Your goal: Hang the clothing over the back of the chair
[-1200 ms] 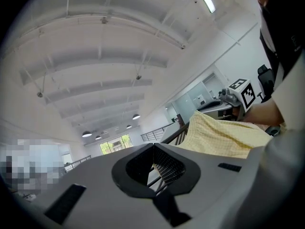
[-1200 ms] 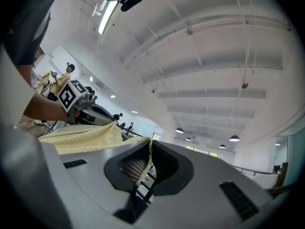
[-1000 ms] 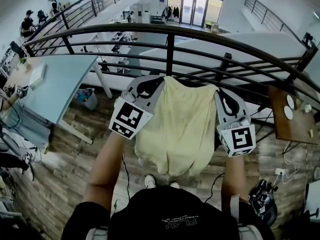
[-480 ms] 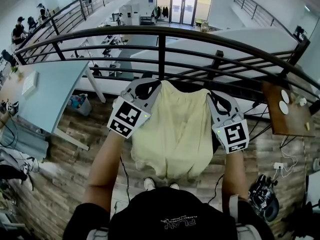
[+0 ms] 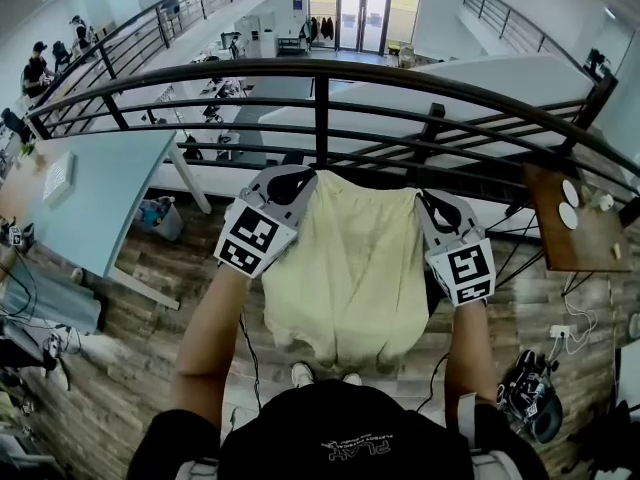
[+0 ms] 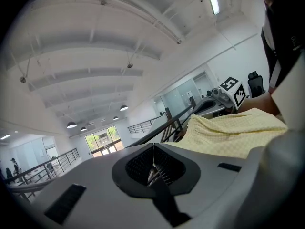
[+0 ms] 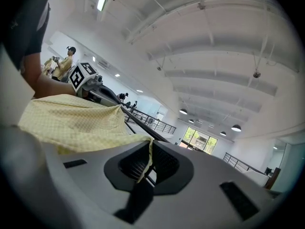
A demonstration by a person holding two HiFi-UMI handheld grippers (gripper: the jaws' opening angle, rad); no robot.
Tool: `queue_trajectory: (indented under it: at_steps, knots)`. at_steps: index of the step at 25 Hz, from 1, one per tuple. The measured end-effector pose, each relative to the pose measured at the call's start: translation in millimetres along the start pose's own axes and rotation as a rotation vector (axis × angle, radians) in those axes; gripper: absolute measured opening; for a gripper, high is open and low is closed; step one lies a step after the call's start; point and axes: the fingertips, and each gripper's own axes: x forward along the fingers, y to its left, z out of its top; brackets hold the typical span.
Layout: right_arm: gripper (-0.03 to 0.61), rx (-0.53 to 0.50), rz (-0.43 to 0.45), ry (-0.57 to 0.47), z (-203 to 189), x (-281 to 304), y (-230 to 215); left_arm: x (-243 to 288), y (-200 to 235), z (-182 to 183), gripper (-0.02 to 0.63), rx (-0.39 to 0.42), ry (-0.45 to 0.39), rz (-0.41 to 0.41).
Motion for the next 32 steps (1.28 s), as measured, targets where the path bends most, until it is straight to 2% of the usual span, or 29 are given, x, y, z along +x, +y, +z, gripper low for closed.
queue_trajectory:
  at_steps: [11,16,20,22,26,29,32]
  knots:
    - [0.031,0.047,0.028,0.027,-23.9,15.2,-3.7,20.2,5.6,-28.6,0.017,-0.030,0.039,-0.036]
    - [0.032,0.061,0.083,0.079,-37.2,20.0,-1.7,27.1,2.8,-38.0,0.020,-0.059,0.045,-0.064]
    - [0.034,0.094,0.144,0.146,-50.4,22.0,9.6,19.6,18.2,-51.1,0.023,-0.105,0.042,0.011]
    - [0.034,0.092,0.134,0.154,-52.1,21.2,10.3,12.8,27.6,-52.2,0.040,-0.135,0.041,0.043]
    - [0.034,0.116,0.096,0.154,-50.9,15.4,0.2,4.9,36.6,-50.3,0.040,-0.122,0.047,0.101]
    - [0.034,0.111,0.086,0.159,-48.7,11.5,-4.6,3.6,35.2,-45.8,0.040,-0.115,0.044,0.108]
    - [0.034,0.092,0.092,0.155,-43.9,9.3,-1.4,4.2,27.8,-40.8,0.040,-0.130,0.043,0.078]
